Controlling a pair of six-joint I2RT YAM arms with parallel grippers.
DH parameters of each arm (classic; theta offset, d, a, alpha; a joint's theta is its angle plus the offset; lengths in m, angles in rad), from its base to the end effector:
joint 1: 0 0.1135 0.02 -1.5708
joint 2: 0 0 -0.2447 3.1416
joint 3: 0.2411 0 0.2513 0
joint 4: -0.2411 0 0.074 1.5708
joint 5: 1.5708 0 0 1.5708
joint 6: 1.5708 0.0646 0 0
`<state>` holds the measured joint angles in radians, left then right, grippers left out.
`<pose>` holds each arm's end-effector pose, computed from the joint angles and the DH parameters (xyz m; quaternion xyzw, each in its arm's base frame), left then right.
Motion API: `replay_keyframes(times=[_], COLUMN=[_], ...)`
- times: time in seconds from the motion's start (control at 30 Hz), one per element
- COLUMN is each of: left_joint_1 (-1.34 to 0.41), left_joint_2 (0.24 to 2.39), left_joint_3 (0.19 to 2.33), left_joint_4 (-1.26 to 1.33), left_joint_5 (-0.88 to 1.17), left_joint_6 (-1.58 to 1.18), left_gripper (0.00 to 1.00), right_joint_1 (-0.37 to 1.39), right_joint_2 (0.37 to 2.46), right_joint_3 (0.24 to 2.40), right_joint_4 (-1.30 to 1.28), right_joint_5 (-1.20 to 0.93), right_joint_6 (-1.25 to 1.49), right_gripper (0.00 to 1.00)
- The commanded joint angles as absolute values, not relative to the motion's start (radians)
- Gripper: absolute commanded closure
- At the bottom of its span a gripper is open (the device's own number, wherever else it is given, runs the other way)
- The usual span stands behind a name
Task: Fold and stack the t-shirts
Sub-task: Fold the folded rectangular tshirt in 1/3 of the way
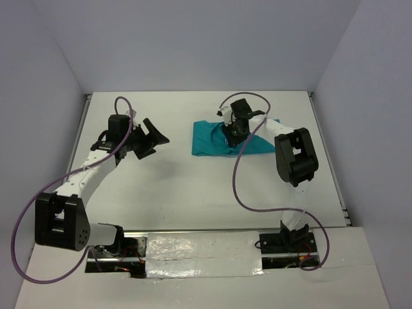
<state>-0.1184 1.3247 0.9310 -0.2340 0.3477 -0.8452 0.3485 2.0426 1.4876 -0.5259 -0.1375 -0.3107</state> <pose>0.3130 -0.0594 0.2335 -0.2384 0.8481 -0.3439 0.3251 0.4060 0.1569 0.1321 -0.3290 0.9104 0.0712 0.2406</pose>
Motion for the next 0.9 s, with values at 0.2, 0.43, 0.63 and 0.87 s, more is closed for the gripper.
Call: replay_keyframes(times=[0.2, 0.43, 0.63, 0.87], left_joint_1=[-0.112, -0.112, -0.112, -0.112], left_joint_2=[1.31, 1.299, 1.272, 1.255], left_joint_3=[0.919, 0.907, 0.873, 0.847], left_joint_4=[-0.178, -0.169, -0.169, -0.172], left_joint_5=[0.38, 0.387, 0.388, 0.387], left_joint_6=[-0.862, -0.874, -0.884, -0.888], left_gripper=[0.08, 0.08, 0.08, 0.08], right_joint_1=[0.258, 0.327, 0.393, 0.403], right_joint_2=[1.783, 1.968, 2.111, 2.233], right_joint_3=[1.537, 1.761, 1.853, 1.939], right_joint_4=[-0.457, -0.603, -0.566, -0.538], right_joint_5=[-0.464, -0.65, -0.634, -0.523], right_joint_6=[-0.35, -0.397, -0.28, -0.193], right_gripper=[0.59, 0.64, 0.66, 0.67])
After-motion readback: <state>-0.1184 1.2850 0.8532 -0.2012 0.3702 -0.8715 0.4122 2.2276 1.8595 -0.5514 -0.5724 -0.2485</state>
